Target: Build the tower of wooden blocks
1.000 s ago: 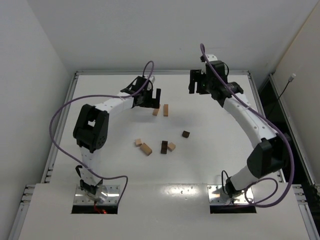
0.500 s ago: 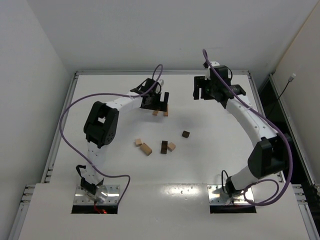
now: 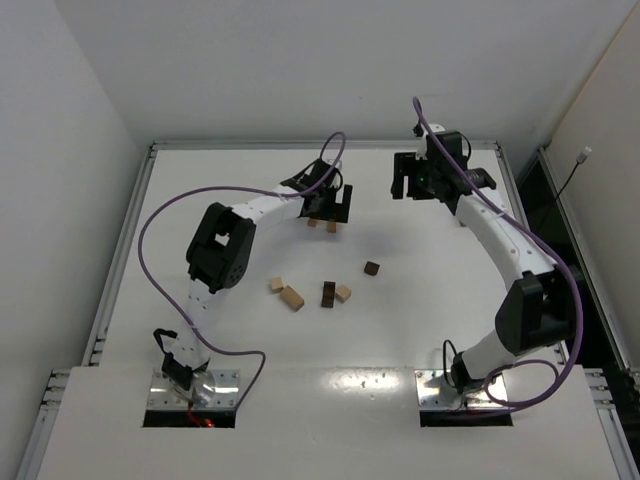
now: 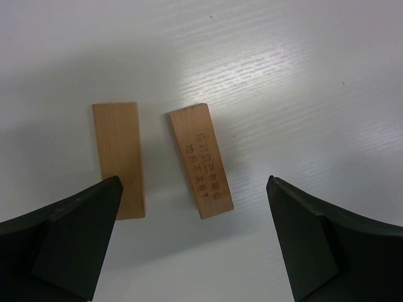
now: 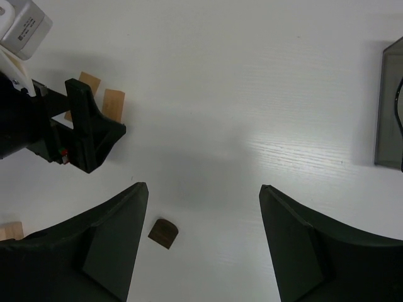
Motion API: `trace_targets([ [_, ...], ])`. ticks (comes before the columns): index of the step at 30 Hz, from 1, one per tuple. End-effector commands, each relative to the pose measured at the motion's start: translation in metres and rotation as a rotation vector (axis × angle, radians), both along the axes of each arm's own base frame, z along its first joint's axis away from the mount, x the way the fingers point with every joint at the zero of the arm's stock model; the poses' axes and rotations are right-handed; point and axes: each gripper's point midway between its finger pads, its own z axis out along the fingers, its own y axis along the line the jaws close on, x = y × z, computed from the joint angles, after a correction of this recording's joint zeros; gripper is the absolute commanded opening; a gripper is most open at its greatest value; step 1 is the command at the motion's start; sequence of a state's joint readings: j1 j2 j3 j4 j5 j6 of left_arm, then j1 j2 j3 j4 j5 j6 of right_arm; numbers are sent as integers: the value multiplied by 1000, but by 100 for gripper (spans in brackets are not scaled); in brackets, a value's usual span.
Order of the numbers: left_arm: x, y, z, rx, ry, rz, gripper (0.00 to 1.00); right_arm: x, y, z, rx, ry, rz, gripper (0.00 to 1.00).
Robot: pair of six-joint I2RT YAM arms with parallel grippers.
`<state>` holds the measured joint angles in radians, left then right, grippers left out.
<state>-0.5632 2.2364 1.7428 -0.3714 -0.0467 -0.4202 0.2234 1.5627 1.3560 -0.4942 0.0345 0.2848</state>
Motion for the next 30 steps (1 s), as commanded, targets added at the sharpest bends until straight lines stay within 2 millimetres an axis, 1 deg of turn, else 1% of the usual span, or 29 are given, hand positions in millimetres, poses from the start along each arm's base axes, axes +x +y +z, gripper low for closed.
trace_targets([
  [1,8,5,-5,66,-27,89,100,2,-3,-2,30,5,-5,69],
  [2,4,2,-6,72,-19,80,100,1,-1,-1,36,7,3,69],
  [3,5,4,-6,80,-24,87,100,1,-1,-1,36,7,3,69],
  [7,4,2,21,67,-70,79,100,-1,2,-9,44,27,17,69],
  [8,2,4,20,74,-74,70,100,-1,3,-9,50,29,24,69],
  [9,1,2,28,72,-97,73,100,-1,4,-13,55,39,18,69],
  [10,1,5,33,82,-110,74,100,-1,4,-13,55,39,17,69],
  [11,3,5,48,65,-143,83,100,-3,5,-16,60,50,25,69],
  [12,-1,2,53,69,-160,70,100,-1,6,-15,62,40,26,69],
  [13,1,5,60,72,-178,84,100,-2,10,-15,62,40,35,69],
  [14,0,10,60,90,-190,90,100,-2,10,-15,62,40,35,69],
  [15,0,6,68,86,-212,92,100,-2,10,-14,70,42,28,69],
  [18,1,14,67,127,-222,103,100,-3,12,-14,76,43,35,69],
  [21,3,13,65,135,-223,96,100,-3,12,-14,76,43,35,69],
  [22,3,11,68,130,-220,89,100,-3,12,-14,76,43,35,69],
  [23,3,11,61,138,-209,88,100,-3,12,-14,76,43,35,69],
  [24,5,10,60,137,-210,88,100,-3,12,-14,76,43,35,69],
  [25,7,8,64,131,-219,89,100,-3,13,-14,82,45,42,69],
  [27,8,7,55,143,-203,87,100,-2,9,-14,82,44,33,69],
  [28,11,5,61,134,-215,88,100,-2,9,-14,82,44,33,69],
  [29,11,5,54,142,-205,87,100,-2,9,-14,82,44,33,69],
  [30,15,7,51,137,-200,90,100,-2,9,-14,82,44,33,69],
])
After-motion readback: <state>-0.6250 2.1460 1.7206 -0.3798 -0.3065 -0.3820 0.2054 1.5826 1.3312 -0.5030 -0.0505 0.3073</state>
